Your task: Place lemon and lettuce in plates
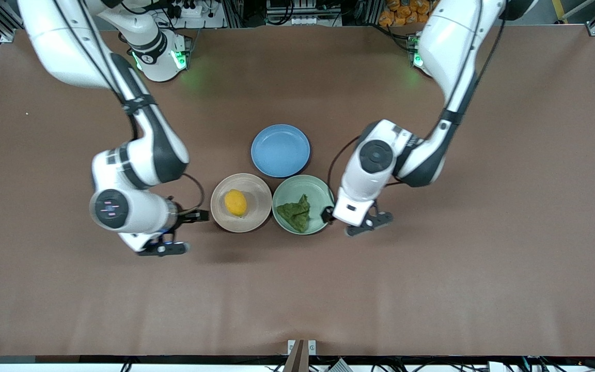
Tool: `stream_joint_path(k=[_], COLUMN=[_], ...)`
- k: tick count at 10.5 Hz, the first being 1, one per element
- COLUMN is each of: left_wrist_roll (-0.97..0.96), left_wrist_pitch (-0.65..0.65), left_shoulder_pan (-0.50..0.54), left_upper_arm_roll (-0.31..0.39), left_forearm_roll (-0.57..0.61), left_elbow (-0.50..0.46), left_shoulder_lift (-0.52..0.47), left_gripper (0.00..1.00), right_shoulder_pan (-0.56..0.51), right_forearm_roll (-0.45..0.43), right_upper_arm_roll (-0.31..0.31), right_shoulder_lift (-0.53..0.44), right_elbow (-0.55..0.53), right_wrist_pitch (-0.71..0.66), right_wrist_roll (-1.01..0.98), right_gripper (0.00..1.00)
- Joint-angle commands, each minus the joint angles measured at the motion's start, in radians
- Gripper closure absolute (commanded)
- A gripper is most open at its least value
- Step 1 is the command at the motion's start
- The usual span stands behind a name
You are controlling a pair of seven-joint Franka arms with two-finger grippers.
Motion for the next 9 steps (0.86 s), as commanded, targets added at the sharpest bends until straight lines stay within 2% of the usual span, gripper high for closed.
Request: stream_joint_path(k=[1, 5, 7, 9], left_wrist_roll=[0.061, 0.092, 0.182, 0.253], left_wrist_pitch=[-0.096, -0.132, -0.267, -0.329], left_shoulder_pan=[0.087, 0.155, 0.190, 0.247], left_upper_arm_roll=[-0.009, -0.009, 0.001, -0.006], left_forearm_roll=[0.026, 0.058, 0.059, 0.060], left_elbow=[-0.007, -0.010, -0.007, -0.016], left_shoulder_lift=[-0.064, -0.121, -0.167, -0.218], left_gripper=[0.00, 0.00, 0.00, 0.00], right_shoulder_pan=[-0.110, -0.218, -0.253, -0.270], right_forearm_roll=[-0.014, -0.019, -0.038, -0.081], right_upper_arm_roll=[0.013, 0.013, 0.012, 0.012], right_shoulder_lift=[-0.065, -0.134, -0.172, -0.215], right_elbow=[-0.007, -0.005, -0.005, -0.005], right_wrist_pitch=[-0.065, -0.102, -0.113, -0.142], right_wrist_roll=[0.000, -0.012, -0.016, -0.061], right_gripper=[0.00, 0.00, 0.00, 0.00])
